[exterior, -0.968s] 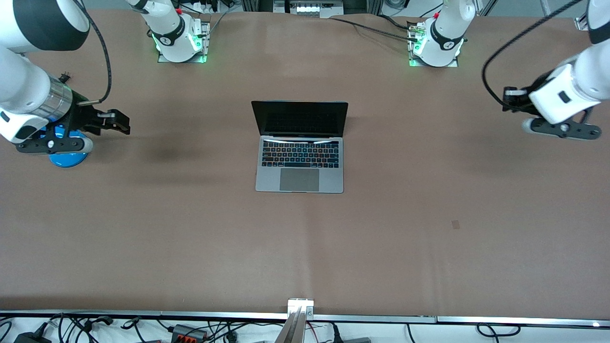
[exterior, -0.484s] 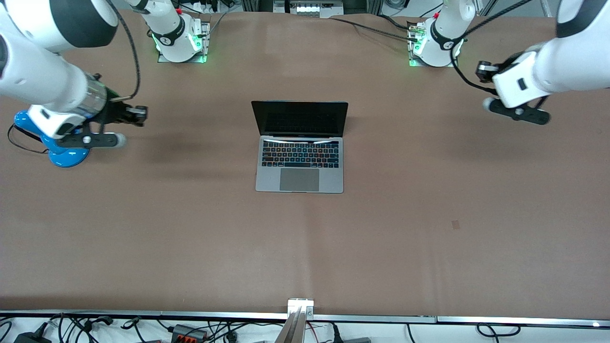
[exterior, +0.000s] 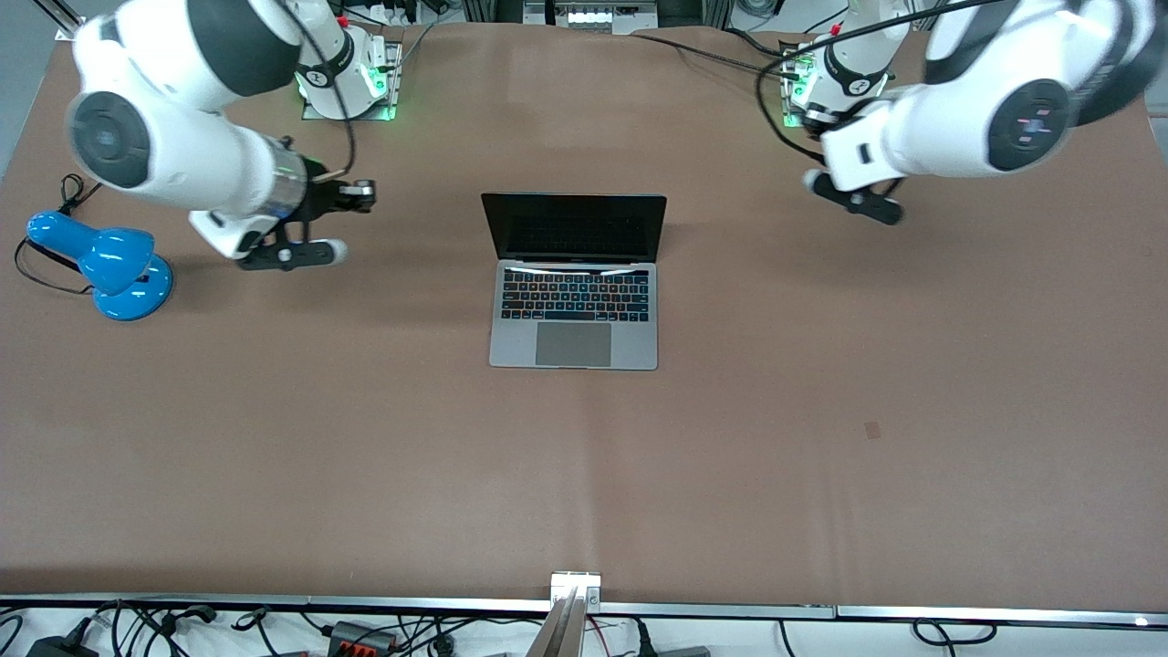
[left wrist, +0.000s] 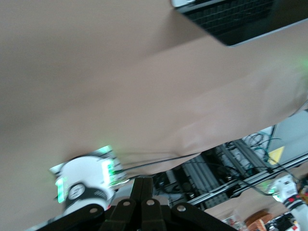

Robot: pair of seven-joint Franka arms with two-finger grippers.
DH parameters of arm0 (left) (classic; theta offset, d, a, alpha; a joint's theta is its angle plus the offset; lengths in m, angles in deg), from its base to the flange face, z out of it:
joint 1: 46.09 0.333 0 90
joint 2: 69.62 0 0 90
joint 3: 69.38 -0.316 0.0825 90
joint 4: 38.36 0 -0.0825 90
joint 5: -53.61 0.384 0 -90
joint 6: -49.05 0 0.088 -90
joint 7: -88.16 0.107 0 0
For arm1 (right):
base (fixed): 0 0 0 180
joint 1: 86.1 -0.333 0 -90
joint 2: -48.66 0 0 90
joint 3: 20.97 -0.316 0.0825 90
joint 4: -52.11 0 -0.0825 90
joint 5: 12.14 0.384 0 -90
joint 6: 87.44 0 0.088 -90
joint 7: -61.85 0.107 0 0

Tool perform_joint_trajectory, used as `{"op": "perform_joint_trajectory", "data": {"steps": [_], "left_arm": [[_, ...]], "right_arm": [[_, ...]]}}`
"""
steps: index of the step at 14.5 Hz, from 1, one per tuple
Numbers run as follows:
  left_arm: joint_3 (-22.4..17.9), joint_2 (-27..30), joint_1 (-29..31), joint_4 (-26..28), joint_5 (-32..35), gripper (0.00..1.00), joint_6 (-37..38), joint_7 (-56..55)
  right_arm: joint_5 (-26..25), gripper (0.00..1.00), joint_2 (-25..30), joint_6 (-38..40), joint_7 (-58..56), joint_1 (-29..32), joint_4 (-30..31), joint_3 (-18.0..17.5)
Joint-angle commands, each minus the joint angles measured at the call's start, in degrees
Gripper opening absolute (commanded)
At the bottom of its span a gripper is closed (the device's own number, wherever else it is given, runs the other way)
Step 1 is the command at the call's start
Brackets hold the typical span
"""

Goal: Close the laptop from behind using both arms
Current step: 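Move the right gripper and the left gripper toward the laptop screen's back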

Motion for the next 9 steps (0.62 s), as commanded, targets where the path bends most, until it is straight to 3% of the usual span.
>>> {"op": "perform_joint_trajectory", "data": {"steps": [1, 3, 6, 9], "left_arm": [[2.6, 5.3, 0.8, 8.5, -6.6, 0.01, -6.9, 0.0], [5.5, 6.7, 0.8, 12.9, -8.8, 0.01, -12.7, 0.0], [11.7, 8.3, 0.8, 20.3, -15.3, 0.01, -22.8, -1.0], [14.9, 8.2, 0.8, 23.0, -17.4, 0.01, -28.1, -2.1]], "right_arm": [[2.3, 0.0, 4.1, -1.8, 3.2, -3.5, 7.2, 0.2], [4.8, 0.0, 7.5, -4.5, 4.8, -5.5, 12.7, 0.2], [7.5, 0.0, 8.1, -8.9, 7.4, -8.5, 17.2, 0.2], [7.6, 0.0, 8.0, -14.5, 13.5, -14.4, 20.7, 0.2]]}}
